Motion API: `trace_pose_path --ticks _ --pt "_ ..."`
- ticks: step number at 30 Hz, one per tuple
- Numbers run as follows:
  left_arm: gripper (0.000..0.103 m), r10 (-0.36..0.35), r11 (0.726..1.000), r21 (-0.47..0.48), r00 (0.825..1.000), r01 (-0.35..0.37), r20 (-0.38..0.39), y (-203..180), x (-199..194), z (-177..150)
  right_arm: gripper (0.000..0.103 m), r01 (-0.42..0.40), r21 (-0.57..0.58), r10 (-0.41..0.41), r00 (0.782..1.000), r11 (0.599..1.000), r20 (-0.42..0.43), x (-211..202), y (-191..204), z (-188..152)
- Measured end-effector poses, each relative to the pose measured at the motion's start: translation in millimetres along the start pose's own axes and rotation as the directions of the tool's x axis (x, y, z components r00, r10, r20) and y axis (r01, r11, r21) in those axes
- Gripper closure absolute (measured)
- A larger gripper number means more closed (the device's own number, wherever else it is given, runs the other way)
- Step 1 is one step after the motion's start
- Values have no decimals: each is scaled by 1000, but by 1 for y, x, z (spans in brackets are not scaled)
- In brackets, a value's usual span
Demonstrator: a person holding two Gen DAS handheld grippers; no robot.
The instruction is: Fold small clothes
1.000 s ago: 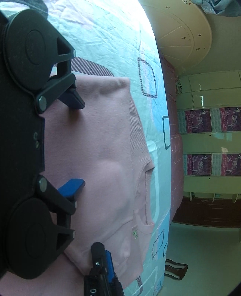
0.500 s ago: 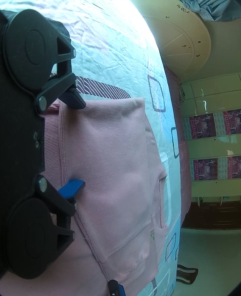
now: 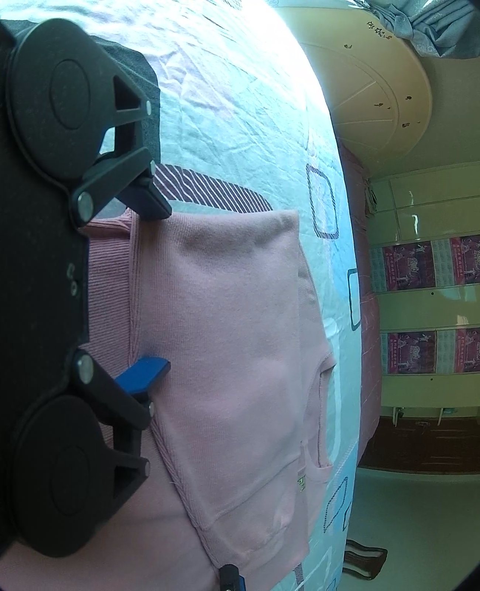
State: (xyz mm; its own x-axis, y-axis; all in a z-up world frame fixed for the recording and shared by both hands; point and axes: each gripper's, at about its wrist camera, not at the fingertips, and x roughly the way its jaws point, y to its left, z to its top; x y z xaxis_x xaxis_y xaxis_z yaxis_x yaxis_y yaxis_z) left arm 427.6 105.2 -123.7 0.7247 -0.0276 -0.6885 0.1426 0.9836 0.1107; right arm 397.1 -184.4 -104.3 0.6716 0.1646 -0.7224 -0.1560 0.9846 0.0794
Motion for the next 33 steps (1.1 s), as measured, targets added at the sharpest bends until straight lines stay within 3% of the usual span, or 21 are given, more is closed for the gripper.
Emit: trace_pose_path --ticks 3,7,13,16,19,23,30,33 --pt "21 1 1000 -2 1000 -1 4 0 -1 -2 75 14 19 -15 999 1000 31 -6 -2 -2" --pt "19 1 1000 -3 1000 -1 5 1 -1 -3 75 42 32 -41 999 999 -16 0 -6 -9" --pt "13 -12 999 -36 1000 11 -7 8 2 -4 75 53 53 -56 996 997 66 -15 -3 -4" --pt "11 -25 998 -62 1000 24 -14 12 3 -5 75 55 71 -55 998 996 -5 1 -6 -1" --pt "10 -17 998 -59 1000 16 -14 12 3 -5 75 77 10 -77 997 997 -11 6 0 0" --pt "4 7 998 -61 1000 -8 -12 10 3 -5 75 54 25 -54 999 998 -7 2 -8 -2" --pt "4 28 997 -68 999 -26 38 9 -35 -13 75 27 101 -34 997 995 74 -45 -30 -17" --pt "8 33 998 -58 999 -31 40 7 -54 -25 74 36 138 -48 995 990 83 -68 -50 -31"
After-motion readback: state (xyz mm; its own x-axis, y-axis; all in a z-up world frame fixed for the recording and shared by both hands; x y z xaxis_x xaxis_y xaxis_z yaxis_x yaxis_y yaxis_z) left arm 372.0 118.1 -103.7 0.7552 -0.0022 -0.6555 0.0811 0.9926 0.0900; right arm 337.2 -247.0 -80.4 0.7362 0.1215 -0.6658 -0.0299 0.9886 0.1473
